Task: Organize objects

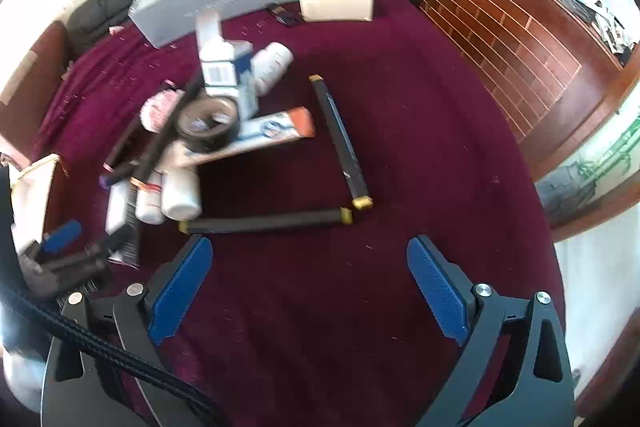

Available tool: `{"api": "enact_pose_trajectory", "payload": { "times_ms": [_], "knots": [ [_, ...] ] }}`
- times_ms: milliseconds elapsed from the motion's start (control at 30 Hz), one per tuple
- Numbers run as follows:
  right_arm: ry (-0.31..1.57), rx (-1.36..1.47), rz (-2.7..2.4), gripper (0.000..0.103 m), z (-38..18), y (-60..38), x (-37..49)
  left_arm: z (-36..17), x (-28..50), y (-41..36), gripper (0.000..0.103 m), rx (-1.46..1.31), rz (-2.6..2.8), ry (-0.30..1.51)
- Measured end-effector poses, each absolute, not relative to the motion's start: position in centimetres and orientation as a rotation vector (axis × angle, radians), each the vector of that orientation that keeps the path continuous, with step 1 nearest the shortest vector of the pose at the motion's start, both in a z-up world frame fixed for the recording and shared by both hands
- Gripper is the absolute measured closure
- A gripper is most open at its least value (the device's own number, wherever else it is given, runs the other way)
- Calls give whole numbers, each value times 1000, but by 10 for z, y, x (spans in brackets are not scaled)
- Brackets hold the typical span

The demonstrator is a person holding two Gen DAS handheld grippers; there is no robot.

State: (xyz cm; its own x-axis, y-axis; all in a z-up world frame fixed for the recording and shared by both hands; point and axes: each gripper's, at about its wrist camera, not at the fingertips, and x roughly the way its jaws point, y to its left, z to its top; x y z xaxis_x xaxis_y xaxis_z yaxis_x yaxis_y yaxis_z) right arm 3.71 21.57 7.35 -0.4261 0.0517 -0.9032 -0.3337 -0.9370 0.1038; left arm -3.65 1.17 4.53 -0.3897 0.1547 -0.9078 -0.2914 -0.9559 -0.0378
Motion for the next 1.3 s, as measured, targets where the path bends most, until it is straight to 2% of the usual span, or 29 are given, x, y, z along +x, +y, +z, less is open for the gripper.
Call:
{"api": "enact_pose_trajectory", "payload": {
  "times_ms": [33, 67, 433, 633, 667, 700, 767, 967, 1300],
  "knots": [
    [400, -1534, 2443, 4, 73, 217, 37, 44, -40, 10, 32, -1565, 2382, 175],
    [398, -1529, 2446, 4, 75, 219, 37, 43, -42, 9, 37, -1573, 2373, 170],
    [384, -1557, 2461, 4, 62, 210, 20, 31, -40, 31, 38, -1577, 2351, 235],
    [381, -1573, 2457, 4, 63, 213, 24, 24, -46, 28, 38, -1590, 2344, 206],
    [381, -1577, 2454, 4, 62, 214, 25, 25, -46, 27, 42, -1588, 2343, 196],
    [384, -1580, 2452, 4, 62, 215, 25, 26, -45, 28, 54, -1583, 2343, 190],
    [396, -1587, 2444, 4, 60, 217, 25, 29, -46, 26, 66, -1574, 2326, 172],
    [409, -1596, 2436, 4, 57, 218, 22, 31, -49, 23, 66, -1586, 2315, 122],
    [379, -1613, 2451, 4, 58, 209, 21, 31, -49, 33, 65, -1574, 2350, 197]
  ]
}}
